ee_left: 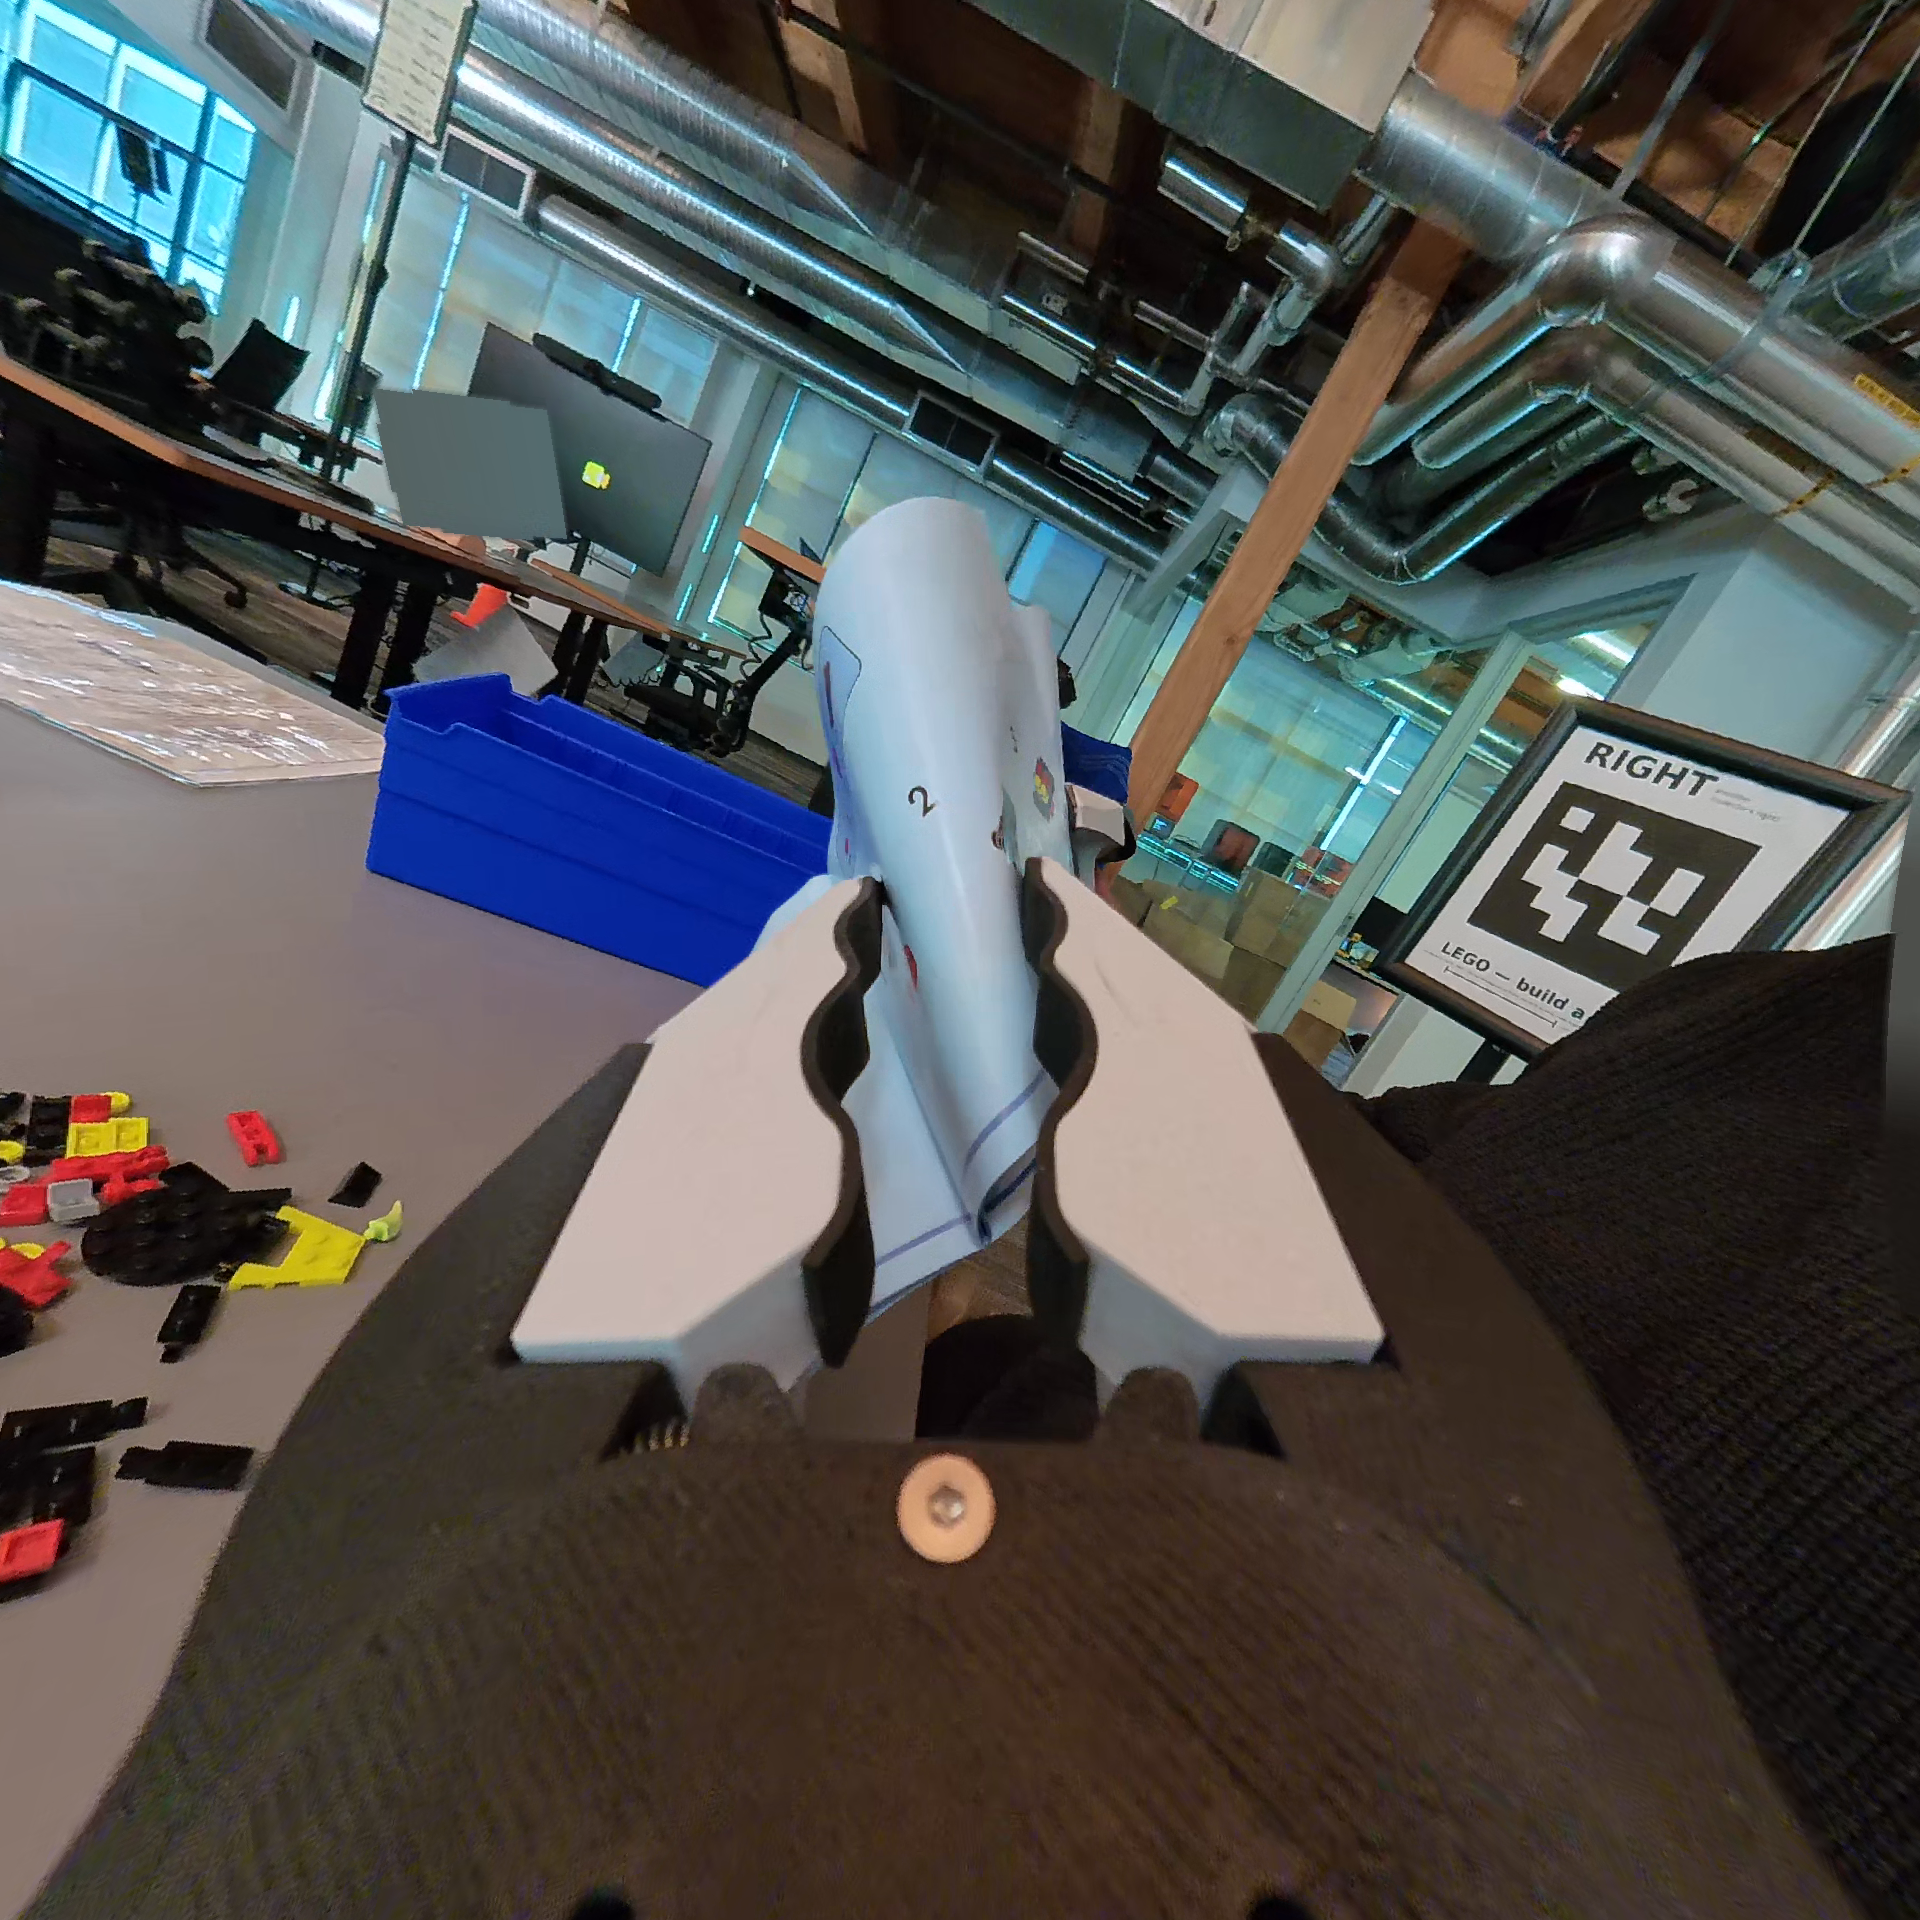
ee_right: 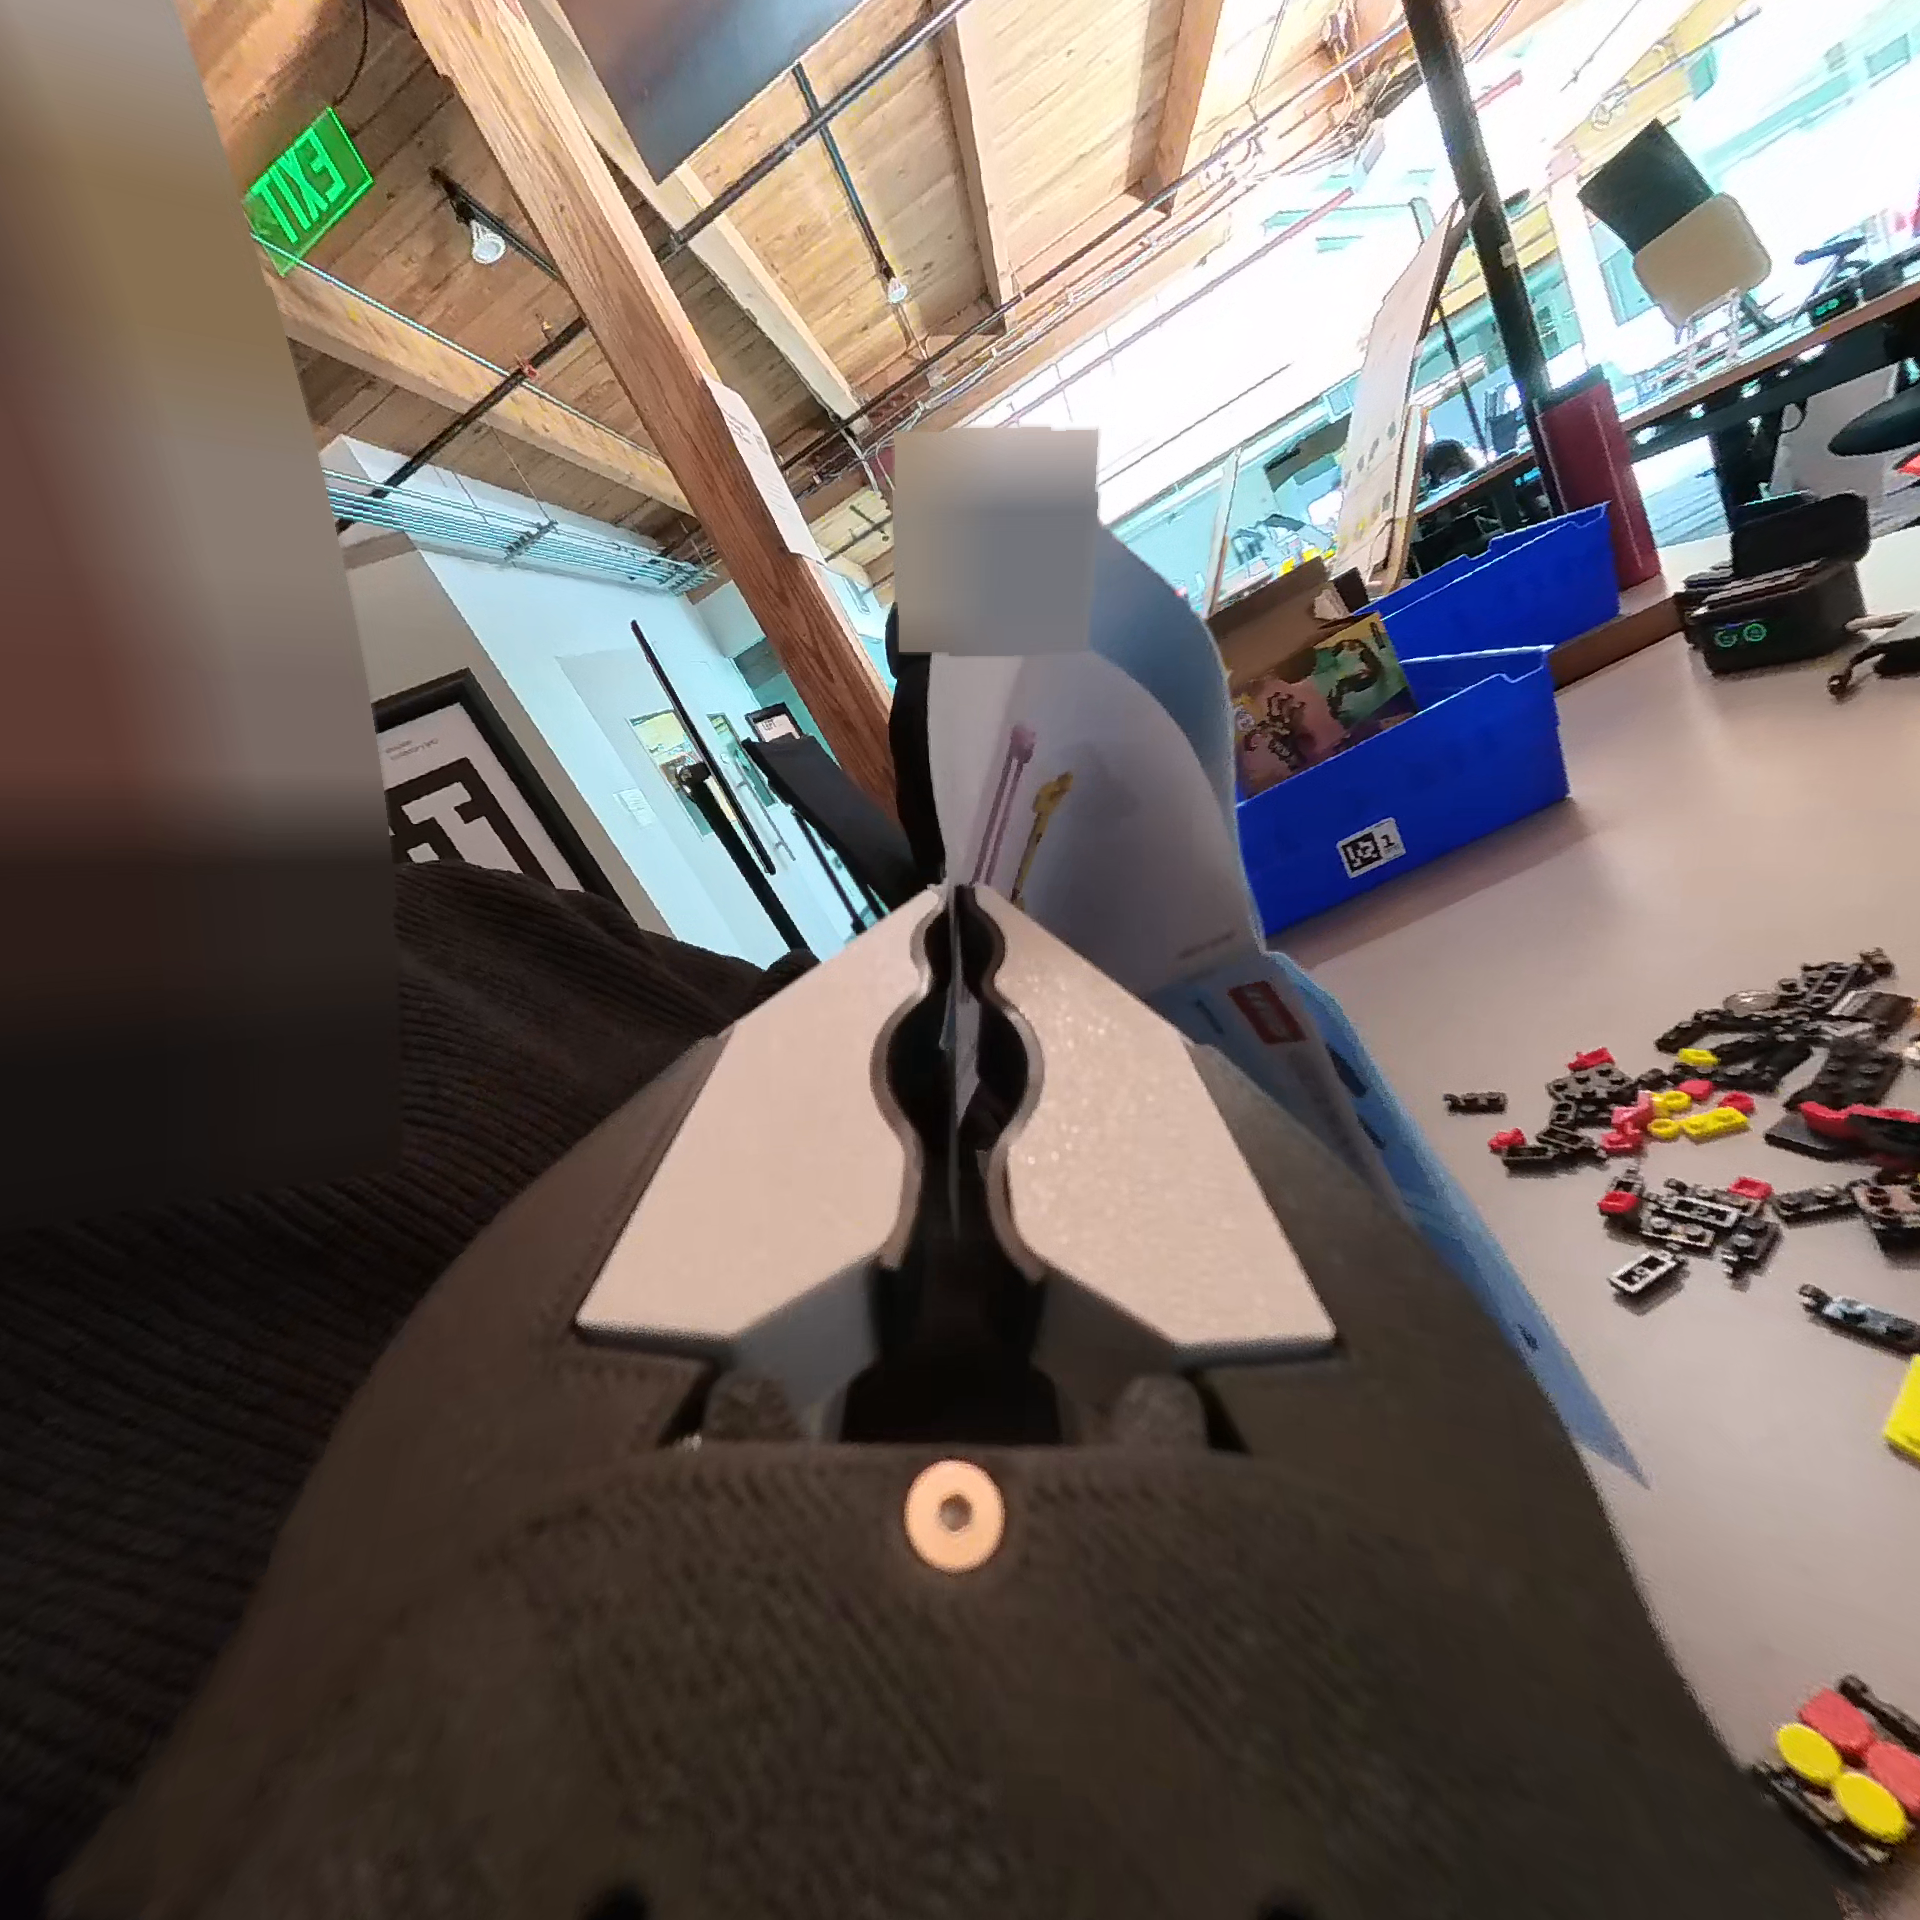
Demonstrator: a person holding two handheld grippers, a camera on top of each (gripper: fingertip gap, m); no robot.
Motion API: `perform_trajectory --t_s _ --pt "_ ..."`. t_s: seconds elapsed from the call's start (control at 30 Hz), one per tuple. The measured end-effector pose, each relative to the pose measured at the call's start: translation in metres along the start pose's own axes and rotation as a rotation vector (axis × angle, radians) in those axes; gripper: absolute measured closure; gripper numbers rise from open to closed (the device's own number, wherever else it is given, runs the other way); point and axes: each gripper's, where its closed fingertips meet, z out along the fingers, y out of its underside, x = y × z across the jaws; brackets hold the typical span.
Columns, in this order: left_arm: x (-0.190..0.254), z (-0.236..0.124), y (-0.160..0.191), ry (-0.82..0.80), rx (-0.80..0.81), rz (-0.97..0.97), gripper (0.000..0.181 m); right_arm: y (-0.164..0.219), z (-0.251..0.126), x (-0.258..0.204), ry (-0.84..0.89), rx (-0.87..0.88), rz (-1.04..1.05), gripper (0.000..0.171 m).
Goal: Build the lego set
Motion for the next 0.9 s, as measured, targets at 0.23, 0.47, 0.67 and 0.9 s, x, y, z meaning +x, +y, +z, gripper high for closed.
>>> perform_trajectory --t_s 0.23,0.47,0.67,0.9 --pt "0.0 0.0 0.002 0.027 -0.008 -0.049 0.146 -0.004 -0.002 0.0 -0.032 0.034 0.043 0.171" --pt "-0.004 -0.002 -0.001 0.007 0.003 -0.04 0.148 -0.01 -0.007 0.002 -0.024 0.062 0.046 0.171" --pt "-0.005 -0.003 -0.002 0.003 0.014 -0.033 0.15 -0.014 -0.009 0.001 -0.02 0.073 0.033 0.171" --pt "-0.002 -0.005 -0.004 0.044 0.031 -0.061 0.13 -0.022 -0.015 0.002 -0.002 0.102 0.017 0.171"
